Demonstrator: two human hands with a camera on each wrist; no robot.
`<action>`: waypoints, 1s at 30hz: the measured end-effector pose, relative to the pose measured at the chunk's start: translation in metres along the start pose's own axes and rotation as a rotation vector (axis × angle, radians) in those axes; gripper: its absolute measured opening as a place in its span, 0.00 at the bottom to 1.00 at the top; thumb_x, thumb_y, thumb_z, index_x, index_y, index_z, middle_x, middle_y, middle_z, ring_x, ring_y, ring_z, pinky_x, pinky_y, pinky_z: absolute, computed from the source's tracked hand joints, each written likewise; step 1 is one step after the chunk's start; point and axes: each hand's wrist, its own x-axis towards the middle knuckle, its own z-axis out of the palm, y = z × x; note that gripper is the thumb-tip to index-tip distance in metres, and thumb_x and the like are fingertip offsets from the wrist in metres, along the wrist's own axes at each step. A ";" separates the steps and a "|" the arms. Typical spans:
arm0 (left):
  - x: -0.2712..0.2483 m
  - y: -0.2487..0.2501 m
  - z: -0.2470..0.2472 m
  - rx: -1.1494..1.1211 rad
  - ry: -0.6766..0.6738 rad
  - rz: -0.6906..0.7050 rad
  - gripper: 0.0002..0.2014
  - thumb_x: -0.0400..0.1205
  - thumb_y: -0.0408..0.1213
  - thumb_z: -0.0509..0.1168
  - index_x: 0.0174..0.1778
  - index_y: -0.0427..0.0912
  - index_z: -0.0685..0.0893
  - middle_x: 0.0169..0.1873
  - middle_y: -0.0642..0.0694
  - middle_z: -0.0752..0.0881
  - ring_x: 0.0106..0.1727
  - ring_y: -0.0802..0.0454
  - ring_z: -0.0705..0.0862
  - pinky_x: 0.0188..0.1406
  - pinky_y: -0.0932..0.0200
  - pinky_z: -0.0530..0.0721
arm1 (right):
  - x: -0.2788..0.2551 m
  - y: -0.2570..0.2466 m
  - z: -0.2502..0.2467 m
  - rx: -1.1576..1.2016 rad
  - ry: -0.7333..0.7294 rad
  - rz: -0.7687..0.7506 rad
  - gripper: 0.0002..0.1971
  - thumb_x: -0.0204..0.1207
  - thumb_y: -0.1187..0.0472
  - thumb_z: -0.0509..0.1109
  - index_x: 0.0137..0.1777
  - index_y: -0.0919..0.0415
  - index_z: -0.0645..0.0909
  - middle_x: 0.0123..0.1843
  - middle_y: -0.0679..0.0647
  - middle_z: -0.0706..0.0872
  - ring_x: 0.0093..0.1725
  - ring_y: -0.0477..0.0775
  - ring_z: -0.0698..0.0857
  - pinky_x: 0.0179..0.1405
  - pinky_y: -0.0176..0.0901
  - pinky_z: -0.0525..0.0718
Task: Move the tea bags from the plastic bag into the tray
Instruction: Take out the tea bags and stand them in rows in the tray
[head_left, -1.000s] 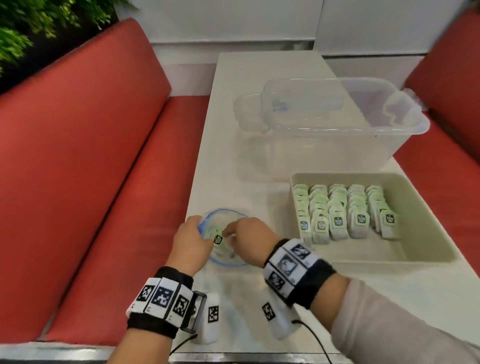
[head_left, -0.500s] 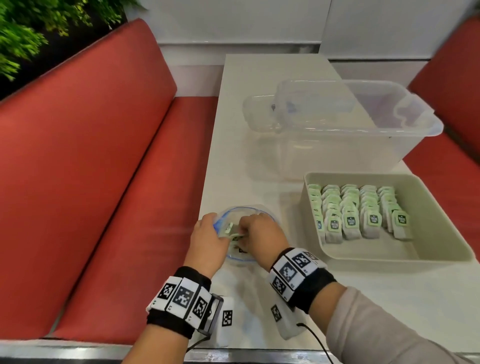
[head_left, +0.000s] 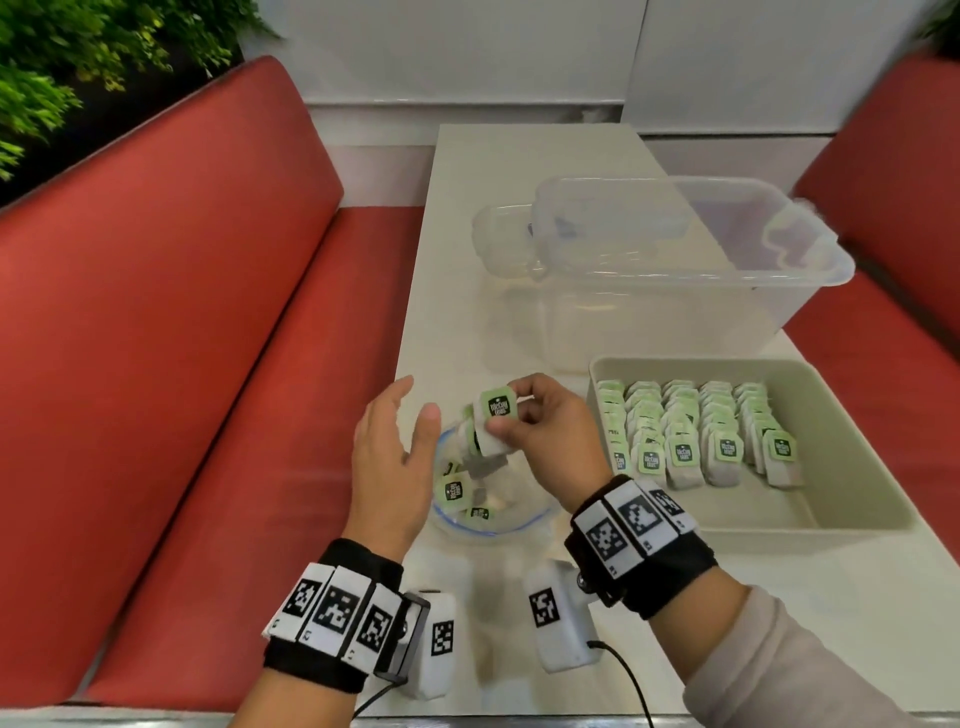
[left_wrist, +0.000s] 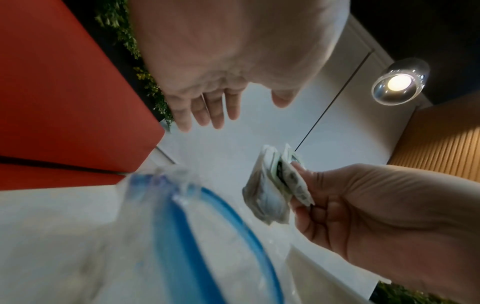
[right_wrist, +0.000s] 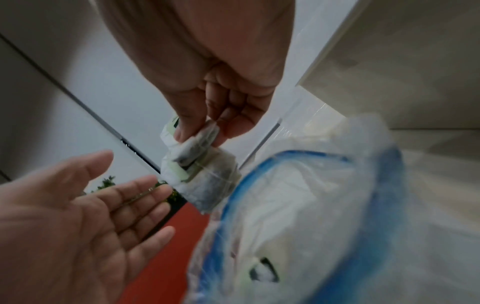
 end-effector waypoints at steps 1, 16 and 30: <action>0.002 0.005 0.000 -0.090 -0.037 -0.014 0.31 0.79 0.61 0.59 0.72 0.45 0.71 0.69 0.51 0.75 0.70 0.54 0.73 0.69 0.59 0.72 | 0.000 -0.006 -0.001 0.048 -0.005 -0.010 0.14 0.68 0.71 0.76 0.41 0.51 0.79 0.34 0.58 0.86 0.34 0.54 0.84 0.41 0.49 0.83; 0.002 0.041 0.038 -0.496 -0.389 -0.271 0.08 0.84 0.35 0.61 0.56 0.46 0.81 0.50 0.41 0.87 0.48 0.50 0.89 0.38 0.56 0.89 | 0.001 -0.025 -0.038 -0.121 0.023 -0.166 0.06 0.75 0.63 0.70 0.40 0.52 0.82 0.35 0.44 0.84 0.32 0.42 0.79 0.38 0.39 0.80; -0.008 0.073 0.080 -0.541 -0.447 -0.206 0.18 0.74 0.28 0.71 0.59 0.45 0.79 0.44 0.49 0.89 0.45 0.53 0.89 0.38 0.58 0.87 | 0.006 -0.040 -0.124 -0.156 -0.196 -0.071 0.07 0.78 0.68 0.67 0.41 0.57 0.80 0.30 0.49 0.82 0.25 0.44 0.77 0.25 0.28 0.75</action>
